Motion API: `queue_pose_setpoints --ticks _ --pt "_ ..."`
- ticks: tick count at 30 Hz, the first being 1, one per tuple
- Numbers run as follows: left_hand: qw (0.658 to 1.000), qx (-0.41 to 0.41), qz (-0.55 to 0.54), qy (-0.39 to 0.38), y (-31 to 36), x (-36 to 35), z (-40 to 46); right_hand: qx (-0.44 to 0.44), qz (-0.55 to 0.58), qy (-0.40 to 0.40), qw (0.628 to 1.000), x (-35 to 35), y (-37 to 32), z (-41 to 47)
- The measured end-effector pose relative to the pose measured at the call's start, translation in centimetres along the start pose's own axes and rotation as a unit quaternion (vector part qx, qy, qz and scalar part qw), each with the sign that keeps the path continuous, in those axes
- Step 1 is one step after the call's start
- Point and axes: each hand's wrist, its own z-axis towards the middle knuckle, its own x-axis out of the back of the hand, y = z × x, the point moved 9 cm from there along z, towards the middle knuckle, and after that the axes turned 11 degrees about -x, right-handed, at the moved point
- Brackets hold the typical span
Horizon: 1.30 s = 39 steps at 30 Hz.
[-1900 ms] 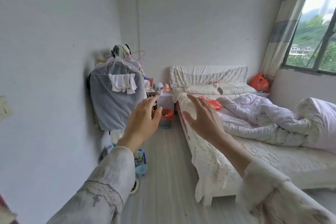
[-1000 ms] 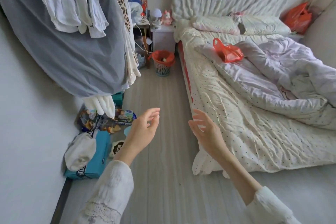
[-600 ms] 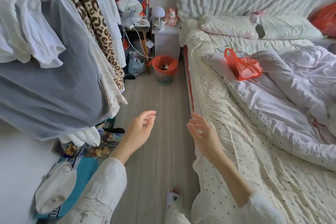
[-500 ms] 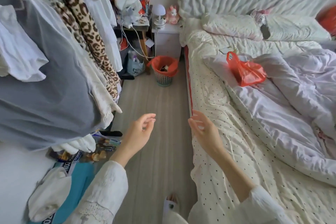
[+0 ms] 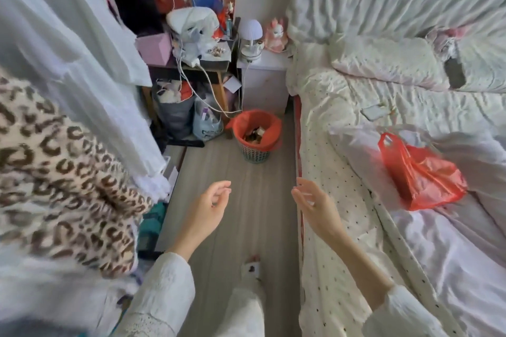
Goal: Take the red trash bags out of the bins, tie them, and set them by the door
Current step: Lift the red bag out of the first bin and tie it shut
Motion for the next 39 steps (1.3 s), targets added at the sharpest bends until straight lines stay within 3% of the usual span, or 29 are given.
queue_pose_setpoints --ticks 11,23,26,29,32,36,39 --pt "0.995 0.075 0.012 -0.064 -2.4 -1.7 26.6 -0.102 0.019 -0.036 0.994 2.3 -3.5 26.8" --pt "0.964 0.264 -0.006 -0.030 -18.8 -6.3 48.0 -0.233 -0.005 -0.133 0.963 -6.8 3.2 56.3" --pt "0.952 0.303 -0.015 -0.040 -24.4 -8.0 52.0 -0.316 0.078 -0.134 0.936 -10.1 7.2 60.9" --pt "0.934 0.345 -0.084 -0.023 -30.6 -9.9 56.1 -0.446 0.226 -0.094 0.861 -13.2 12.6 64.3" --pt "0.888 0.413 -0.199 0.045 -37.6 -11.9 59.1 -0.517 0.329 -0.032 0.790 -15.9 18.4 67.3" --pt "0.845 0.453 -0.273 0.084 -46.6 -14.3 62.5 -0.532 0.342 0.033 0.774 -19.3 25.1 72.2" --pt "0.835 0.471 -0.268 0.092 -52.2 -15.1 64.7 -0.537 0.335 0.045 0.773 -22.1 28.1 74.4"
